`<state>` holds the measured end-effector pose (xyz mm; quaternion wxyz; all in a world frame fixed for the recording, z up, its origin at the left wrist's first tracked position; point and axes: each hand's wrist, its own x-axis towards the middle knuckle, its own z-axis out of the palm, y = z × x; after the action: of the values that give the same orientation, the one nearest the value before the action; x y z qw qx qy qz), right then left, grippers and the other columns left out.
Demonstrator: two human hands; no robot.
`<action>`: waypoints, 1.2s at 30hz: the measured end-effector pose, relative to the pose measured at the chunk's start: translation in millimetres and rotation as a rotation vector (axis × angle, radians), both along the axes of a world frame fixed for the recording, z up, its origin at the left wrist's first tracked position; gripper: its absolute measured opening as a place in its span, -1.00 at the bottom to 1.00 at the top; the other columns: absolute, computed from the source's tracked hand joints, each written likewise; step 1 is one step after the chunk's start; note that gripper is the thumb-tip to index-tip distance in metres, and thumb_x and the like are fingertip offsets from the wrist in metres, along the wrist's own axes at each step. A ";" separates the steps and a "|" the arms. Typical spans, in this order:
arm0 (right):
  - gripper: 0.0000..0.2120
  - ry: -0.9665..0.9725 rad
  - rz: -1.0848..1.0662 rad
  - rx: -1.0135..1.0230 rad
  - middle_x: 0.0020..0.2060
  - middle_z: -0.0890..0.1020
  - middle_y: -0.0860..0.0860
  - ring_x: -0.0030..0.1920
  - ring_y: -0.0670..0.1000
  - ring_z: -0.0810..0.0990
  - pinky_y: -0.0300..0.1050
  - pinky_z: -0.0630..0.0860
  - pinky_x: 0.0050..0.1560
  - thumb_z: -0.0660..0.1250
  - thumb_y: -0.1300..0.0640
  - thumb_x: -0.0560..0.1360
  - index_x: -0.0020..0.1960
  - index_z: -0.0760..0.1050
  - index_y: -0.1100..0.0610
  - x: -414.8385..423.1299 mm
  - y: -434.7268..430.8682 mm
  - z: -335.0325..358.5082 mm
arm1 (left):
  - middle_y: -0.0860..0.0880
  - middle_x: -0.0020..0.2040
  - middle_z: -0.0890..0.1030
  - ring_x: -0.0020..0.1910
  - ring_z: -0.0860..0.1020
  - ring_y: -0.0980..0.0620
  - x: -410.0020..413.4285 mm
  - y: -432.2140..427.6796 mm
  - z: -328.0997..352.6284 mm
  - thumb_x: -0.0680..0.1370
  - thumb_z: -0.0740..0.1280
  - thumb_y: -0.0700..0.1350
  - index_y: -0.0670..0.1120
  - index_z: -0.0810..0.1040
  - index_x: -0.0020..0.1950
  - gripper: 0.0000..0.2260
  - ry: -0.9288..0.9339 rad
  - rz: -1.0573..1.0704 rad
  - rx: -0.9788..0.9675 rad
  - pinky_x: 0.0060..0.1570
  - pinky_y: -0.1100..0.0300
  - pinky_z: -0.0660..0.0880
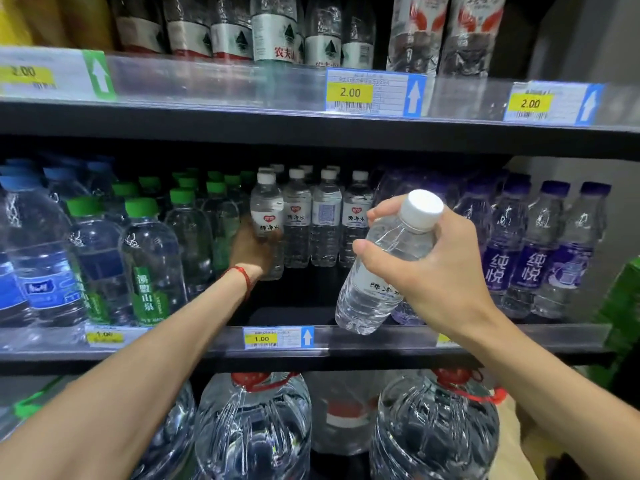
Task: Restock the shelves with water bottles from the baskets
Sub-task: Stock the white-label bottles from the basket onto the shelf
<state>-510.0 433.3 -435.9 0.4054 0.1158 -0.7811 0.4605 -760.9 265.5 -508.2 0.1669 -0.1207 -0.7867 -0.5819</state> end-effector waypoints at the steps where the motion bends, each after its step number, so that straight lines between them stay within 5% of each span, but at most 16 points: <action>1: -0.73 -0.002 0.003 -0.001 -0.03 0.71 -0.05 0.00 -0.04 0.68 -0.26 0.57 0.08 0.64 0.12 0.40 0.03 0.64 0.08 0.9 1.2 0.1 | -0.10 0.19 0.67 0.15 0.64 -0.13 0.4 1.9 0.9 0.61 0.42 -0.05 -0.11 0.49 0.36 -0.64 -0.006 0.026 -0.006 0.02 0.13 0.48; 7: -0.73 -0.056 0.028 0.023 -0.05 0.71 -0.02 -0.01 0.00 0.66 -0.09 0.58 0.09 0.64 0.09 0.40 0.02 0.63 0.02 -0.2 5.6 2.7 | -0.23 0.26 0.64 0.20 0.62 -0.23 4.2 4.2 -2.8 0.61 0.41 -0.06 -0.21 0.48 0.35 -0.62 -0.036 0.122 -0.170 0.01 0.15 0.42; 14: -0.74 -0.075 0.066 0.019 -0.05 0.71 -0.05 0.00 -0.08 0.64 -0.34 0.51 0.05 0.64 0.11 0.40 0.01 0.62 0.03 -1.1 10.3 6.7 | -0.26 0.19 0.66 0.13 0.64 -0.27 10.0 3.2 0.2 0.50 0.54 -0.05 -0.20 0.51 0.30 -0.53 -0.020 0.233 -0.336 0.06 0.02 0.53; 22: -0.73 -0.096 0.116 0.042 0.00 0.69 -0.08 0.03 -0.12 0.62 -0.49 0.43 0.03 0.63 0.15 0.42 0.03 0.61 0.07 1.3 11.3 7.5 | -0.31 0.26 0.59 0.22 0.58 -0.34 12.5 8.5 -8.3 0.56 0.49 -0.15 -0.27 0.36 0.39 -0.50 -0.081 0.177 -0.298 0.17 -0.05 0.48; 26: -0.74 -0.105 0.121 0.048 0.00 0.69 -0.09 0.04 -0.14 0.63 -0.46 0.45 0.04 0.63 0.14 0.41 0.03 0.62 0.06 -1.2 13.0 7.8 | -0.26 0.31 0.57 0.25 0.56 -0.28 15.9 7.9 -6.7 0.60 0.43 -0.15 -0.24 0.32 0.44 -0.52 -0.134 0.137 -0.293 0.07 0.11 0.41; 33: -0.73 -0.097 0.138 0.065 -0.01 0.68 -0.10 -0.11 -0.21 0.61 -0.42 0.47 -0.02 0.63 0.15 0.42 0.05 0.62 0.06 -2.0 13.7 5.1 | -0.16 0.24 0.62 0.23 0.60 -0.20 30.5 2.0 -1.2 0.51 0.49 -0.07 -0.18 0.52 0.36 -0.54 -0.188 0.047 -0.239 0.25 0.05 0.51; 36: -0.73 -0.087 0.139 0.069 0.00 0.68 -0.10 -0.05 -0.19 0.62 -0.43 0.46 0.01 0.63 0.14 0.42 0.04 0.62 0.06 -2.2 15.3 4.1 | -0.06 0.02 0.63 -0.06 0.60 -0.03 64.9 -1.7 10.1 0.55 0.39 -0.17 -0.17 0.54 0.26 -0.71 -0.212 0.065 -0.205 -0.10 0.23 0.50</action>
<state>-512.3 448.6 -431.8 0.3341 0.1633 -0.8034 0.4650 -696.0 263.8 -498.1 0.0886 -0.0494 -0.8588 -0.5021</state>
